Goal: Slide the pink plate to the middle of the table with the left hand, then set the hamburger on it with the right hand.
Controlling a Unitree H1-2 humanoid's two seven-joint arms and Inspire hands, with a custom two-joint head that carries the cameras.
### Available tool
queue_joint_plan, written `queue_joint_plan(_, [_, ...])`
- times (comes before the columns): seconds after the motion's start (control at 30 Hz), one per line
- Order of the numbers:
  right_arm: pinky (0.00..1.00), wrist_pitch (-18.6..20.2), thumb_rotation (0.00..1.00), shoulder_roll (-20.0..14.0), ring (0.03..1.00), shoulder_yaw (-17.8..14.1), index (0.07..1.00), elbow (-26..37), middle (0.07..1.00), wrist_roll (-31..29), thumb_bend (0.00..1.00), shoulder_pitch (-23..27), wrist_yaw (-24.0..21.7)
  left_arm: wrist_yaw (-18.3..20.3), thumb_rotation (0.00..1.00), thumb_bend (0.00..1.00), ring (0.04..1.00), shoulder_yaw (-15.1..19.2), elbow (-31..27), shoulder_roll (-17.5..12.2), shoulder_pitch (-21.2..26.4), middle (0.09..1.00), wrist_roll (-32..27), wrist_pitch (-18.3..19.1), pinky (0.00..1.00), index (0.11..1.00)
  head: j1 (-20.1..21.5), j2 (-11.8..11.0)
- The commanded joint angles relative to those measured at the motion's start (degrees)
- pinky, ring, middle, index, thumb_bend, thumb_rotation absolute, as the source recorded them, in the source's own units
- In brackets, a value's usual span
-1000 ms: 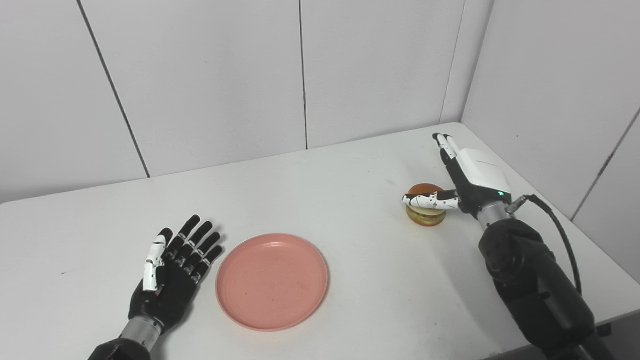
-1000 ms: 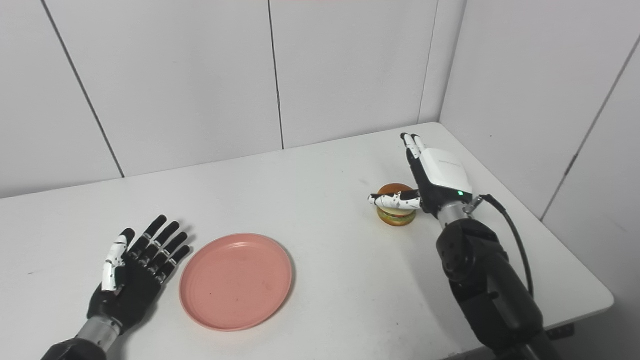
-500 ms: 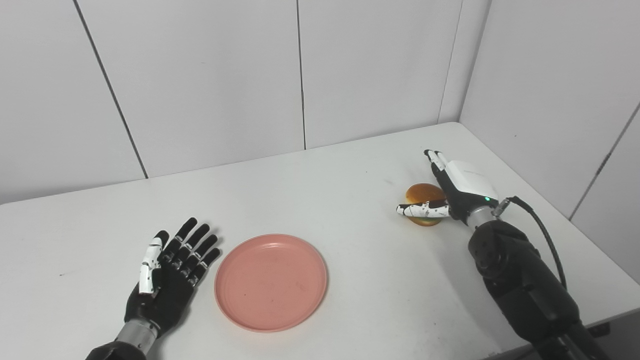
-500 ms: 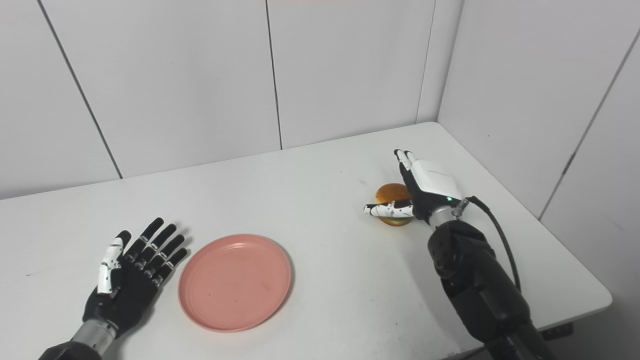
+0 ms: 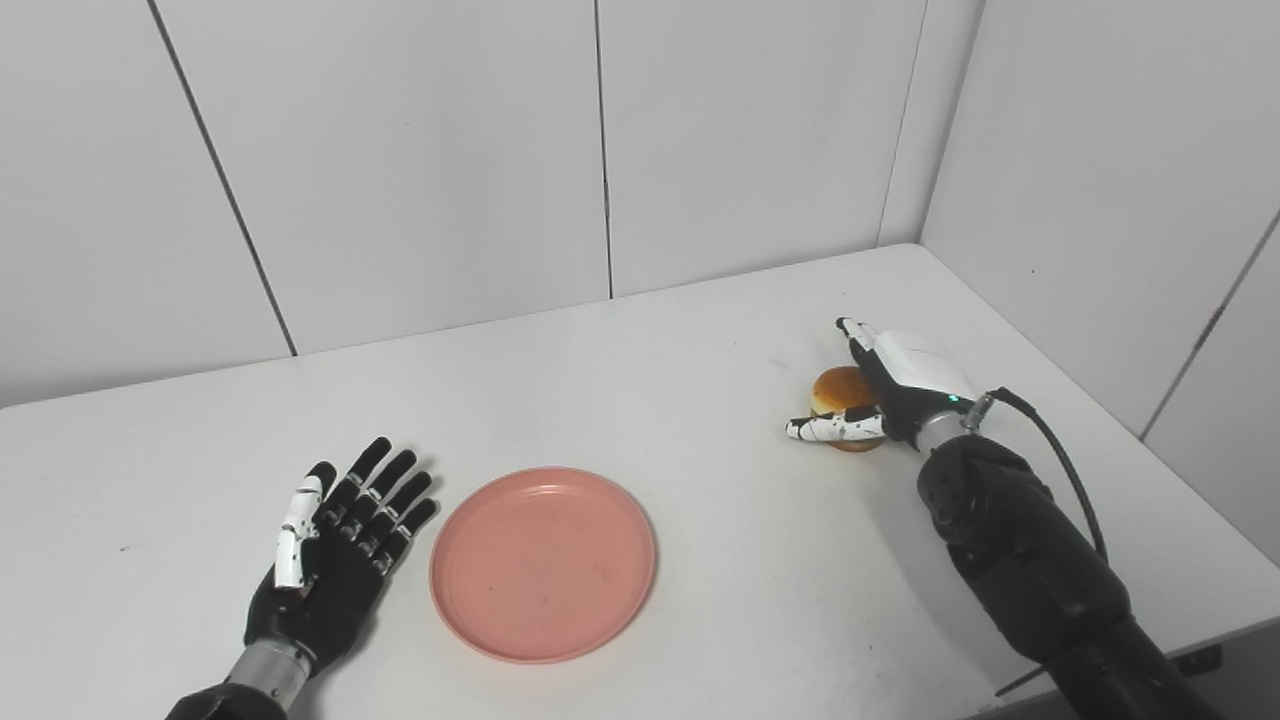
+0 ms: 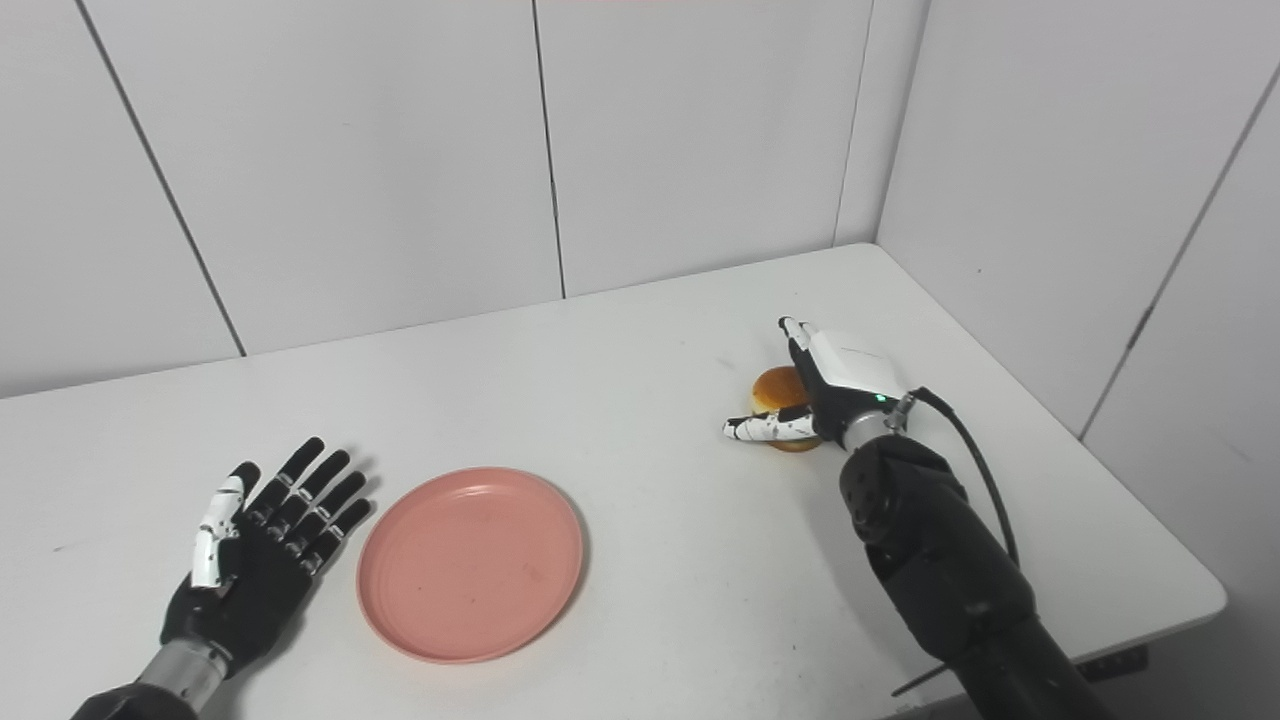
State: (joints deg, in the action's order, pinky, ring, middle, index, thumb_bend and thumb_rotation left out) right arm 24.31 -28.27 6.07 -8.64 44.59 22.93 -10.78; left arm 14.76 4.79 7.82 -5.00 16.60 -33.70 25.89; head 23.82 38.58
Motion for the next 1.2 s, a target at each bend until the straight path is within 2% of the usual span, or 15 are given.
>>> queue_joint_plan(0.0, [0.71, 1.3, 0.57, -1.8, 0.886, -0.4, 0.954, 0.8, 0.948, -0.1, 0.93, 2.9, 0.2, -0.6, 1.00, 0.32, 0.932, -0.3, -0.9, -0.9, 0.0, 0.936, -0.7, 1.0, 0.95, 0.927, -0.1, 0.1])
queue_joint_plan(0.27, [0.66, 2.3, 0.43, -1.3, 0.842, -1.5, 0.905, -1.2, 0.911, -0.1, 0.88, 3.4, 2.1, -1.1, 1.00, 0.32, 0.935, -0.7, -1.1, -1.1, 0.0, 0.941, -1.3, 1.0, 0.95, 0.934, -0.4, 0.3])
queue_joint_plan(0.33, [0.67, 2.6, 0.39, -1.3, 0.797, -1.9, 0.856, -1.3, 0.847, 0.6, 0.82, 3.5, 2.1, -1.6, 1.00, 0.32, 0.927, -0.9, -1.2, -1.1, 0.0, 0.935, -1.5, 1.0, 0.94, 0.930, -0.4, 0.3])
queue_joint_plan(0.37, [0.58, 2.6, 0.37, -1.4, 0.695, -2.2, 0.812, -1.2, 0.758, 0.6, 0.78, 3.5, 2.3, -1.9, 1.00, 0.32, 0.925, -1.0, -1.4, -1.1, 0.0, 0.932, -1.5, 1.0, 0.94, 0.925, -0.5, 0.3])
queue_joint_plan(0.47, [0.43, 2.5, 0.32, -1.8, 0.506, -2.4, 0.690, -1.0, 0.589, 0.5, 0.71, 3.5, 2.5, -1.9, 1.00, 0.32, 0.925, -1.1, -1.4, -1.0, 0.0, 0.932, -1.3, 1.0, 0.94, 0.924, -0.5, 0.3])
queue_joint_plan(0.5, [0.40, 2.4, 0.30, -1.9, 0.474, -2.5, 0.660, -0.9, 0.558, 0.1, 0.69, 3.5, 2.6, -1.9, 1.00, 0.32, 0.925, -1.1, -1.4, -1.0, 0.0, 0.931, -1.2, 1.0, 0.94, 0.924, -0.5, 0.3])
queue_joint_plan(0.53, [0.33, 2.3, 0.24, -2.1, 0.386, -2.4, 0.576, -0.8, 0.470, -0.1, 0.66, 3.4, 2.5, -1.9, 1.00, 0.32, 0.923, -1.0, -1.4, -0.9, 0.0, 0.929, -1.2, 1.0, 0.94, 0.920, -0.5, 0.3])
queue_joint_plan(0.57, [0.30, 2.1, 0.22, -2.3, 0.355, -2.3, 0.543, -0.7, 0.437, -0.3, 0.65, 3.3, 2.3, -1.8, 1.00, 0.32, 0.921, -1.0, -1.3, -0.9, 0.0, 0.928, -1.3, 1.0, 0.94, 0.918, -0.6, 0.3])
queue_joint_plan(0.63, [0.29, 2.3, 0.21, -2.1, 0.362, -2.7, 0.523, -0.5, 0.442, -0.6, 0.59, 3.4, 1.8, -2.0, 1.00, 0.32, 0.924, -1.1, -1.3, -0.9, 0.0, 0.930, -1.5, 1.0, 0.94, 0.922, -0.6, 0.4])
queue_joint_plan(0.77, [0.31, 2.5, 0.21, -1.5, 0.383, -3.2, 0.554, 0.2, 0.464, -0.6, 0.54, 3.3, 1.9, -2.6, 1.00, 0.32, 0.923, -1.1, -1.4, -0.8, 0.1, 0.930, -1.6, 1.0, 0.94, 0.922, -0.7, 0.4])
queue_joint_plan(0.93, [0.33, 2.3, 0.19, -1.4, 0.390, -3.5, 0.576, 1.3, 0.479, -1.4, 0.52, 3.2, 2.8, -2.4, 1.00, 0.33, 0.926, -1.4, -1.3, -0.7, 0.2, 0.934, -1.3, 1.0, 0.95, 0.927, -1.2, 0.2])
queue_joint_plan(1.03, [0.31, 2.0, 0.15, -1.2, 0.380, -4.1, 0.593, 3.0, 0.471, -2.4, 0.52, 2.8, 3.5, -2.9, 1.00, 0.32, 0.919, -1.4, -1.5, -0.4, 0.1, 0.927, -1.0, 1.0, 0.94, 0.919, -1.6, 0.2])
queue_joint_plan(1.1, [0.32, 2.4, 0.14, -1.1, 0.394, -4.5, 0.509, 4.4, 0.485, -2.4, 0.51, 2.7, 3.1, -3.1, 1.00, 0.32, 0.918, -1.5, -1.6, -0.2, 0.1, 0.925, -1.1, 1.0, 0.94, 0.916, -2.7, 0.2])
queue_joint_plan(1.17, [0.33, 2.4, 0.14, -1.2, 0.400, -4.4, 0.497, 5.9, 0.490, -2.3, 0.50, 2.7, 3.1, -3.2, 1.00, 0.32, 0.918, -1.6, -1.7, 0.0, 0.1, 0.923, -1.0, 1.0, 0.94, 0.913, -3.4, 0.3])
